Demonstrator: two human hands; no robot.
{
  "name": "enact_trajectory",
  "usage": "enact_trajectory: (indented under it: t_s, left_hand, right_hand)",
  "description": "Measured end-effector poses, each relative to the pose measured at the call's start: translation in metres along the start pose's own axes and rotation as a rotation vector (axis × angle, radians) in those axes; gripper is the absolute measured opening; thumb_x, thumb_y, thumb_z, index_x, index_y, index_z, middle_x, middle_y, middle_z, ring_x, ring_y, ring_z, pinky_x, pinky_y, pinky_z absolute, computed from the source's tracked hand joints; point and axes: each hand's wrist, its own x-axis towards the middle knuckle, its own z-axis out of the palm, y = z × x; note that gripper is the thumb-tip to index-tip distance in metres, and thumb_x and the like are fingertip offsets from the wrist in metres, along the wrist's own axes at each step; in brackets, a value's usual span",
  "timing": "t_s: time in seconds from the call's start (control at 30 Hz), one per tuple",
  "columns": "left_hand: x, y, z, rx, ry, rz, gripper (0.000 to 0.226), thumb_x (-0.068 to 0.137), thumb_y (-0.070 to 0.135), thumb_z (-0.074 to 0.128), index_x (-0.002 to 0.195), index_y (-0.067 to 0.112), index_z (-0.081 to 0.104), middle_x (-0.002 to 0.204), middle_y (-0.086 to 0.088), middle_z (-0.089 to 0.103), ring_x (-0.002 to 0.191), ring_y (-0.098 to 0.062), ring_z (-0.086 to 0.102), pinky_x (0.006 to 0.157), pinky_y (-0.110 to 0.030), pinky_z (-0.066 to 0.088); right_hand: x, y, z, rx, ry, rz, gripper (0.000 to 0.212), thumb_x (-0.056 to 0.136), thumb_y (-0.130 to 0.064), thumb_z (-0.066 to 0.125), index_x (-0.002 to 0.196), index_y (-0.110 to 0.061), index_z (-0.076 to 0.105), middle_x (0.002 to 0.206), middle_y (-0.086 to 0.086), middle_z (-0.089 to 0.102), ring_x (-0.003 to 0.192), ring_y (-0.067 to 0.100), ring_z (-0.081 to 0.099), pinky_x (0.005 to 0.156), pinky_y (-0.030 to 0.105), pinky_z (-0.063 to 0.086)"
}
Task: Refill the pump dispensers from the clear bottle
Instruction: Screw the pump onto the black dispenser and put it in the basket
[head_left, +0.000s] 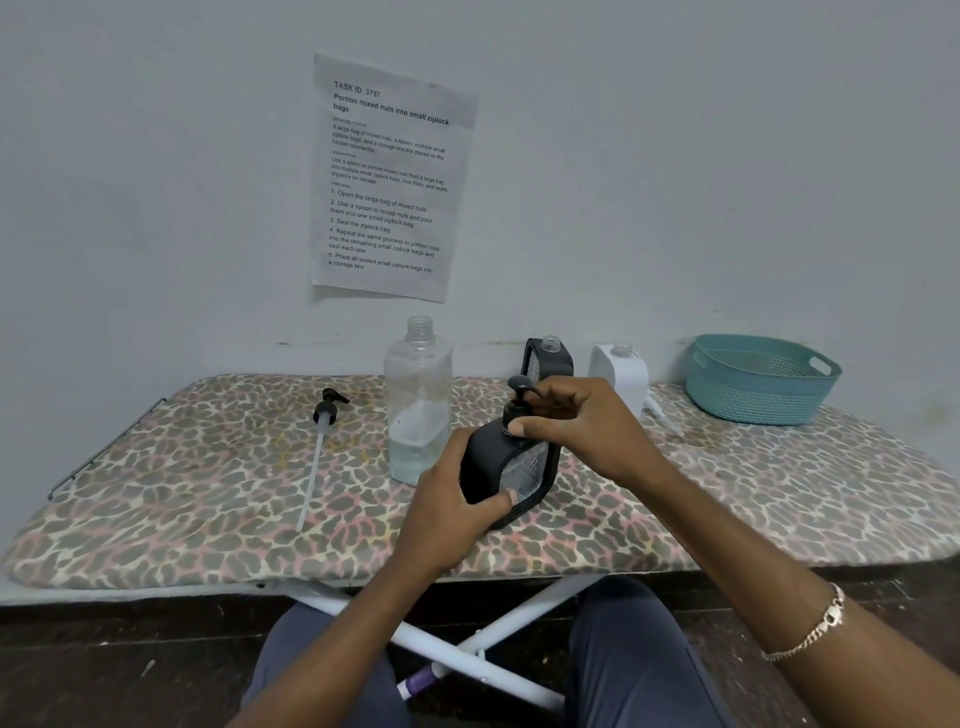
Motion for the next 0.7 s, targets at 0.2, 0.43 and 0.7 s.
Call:
enact_trajectory:
  t_s: [0.2,0.43,0.7]
  left_hand:
    - [-0.001,0.001,0.000,0.005,-0.006,0.003,0.055,0.087,0.019,0.082,0.132,0.034,0.055,0.112,0.011,0.072,0.101,-0.006,0.072,0.086,-0.035,0.062]
    - [0.000,0.002,-0.001,0.019,-0.010,0.003,0.052,0.087,0.020,0.081,0.131,0.034,0.055,0.111,0.012,0.073,0.101,-0.006,0.072,0.086,-0.035,0.061]
    - [-0.001,0.001,-0.001,0.024,-0.013,0.009,0.052,0.087,0.020,0.081,0.131,0.033,0.055,0.110,0.013,0.073,0.100,-0.006,0.072,0.086,-0.036,0.061]
  right_hand:
    - [-0.003,0.007,0.017,-0.031,0.128,-0.010,0.042,0.070,-0.039,0.095,0.085,-0.021,0.060,0.088,0.002,0.069,0.087,0.023,0.068,0.083,0.046,0.056]
    - [-0.002,0.005,0.011,0.073,0.027,0.042,0.042,0.080,-0.029,0.090,0.118,-0.030,0.073,0.110,-0.006,0.075,0.110,0.007,0.070,0.103,0.033,0.055]
    - [-0.008,0.003,0.004,0.154,-0.054,0.020,0.030,0.093,-0.002,0.073,0.122,-0.010,0.076,0.117,0.001,0.078,0.116,0.017,0.072,0.106,0.039,0.055]
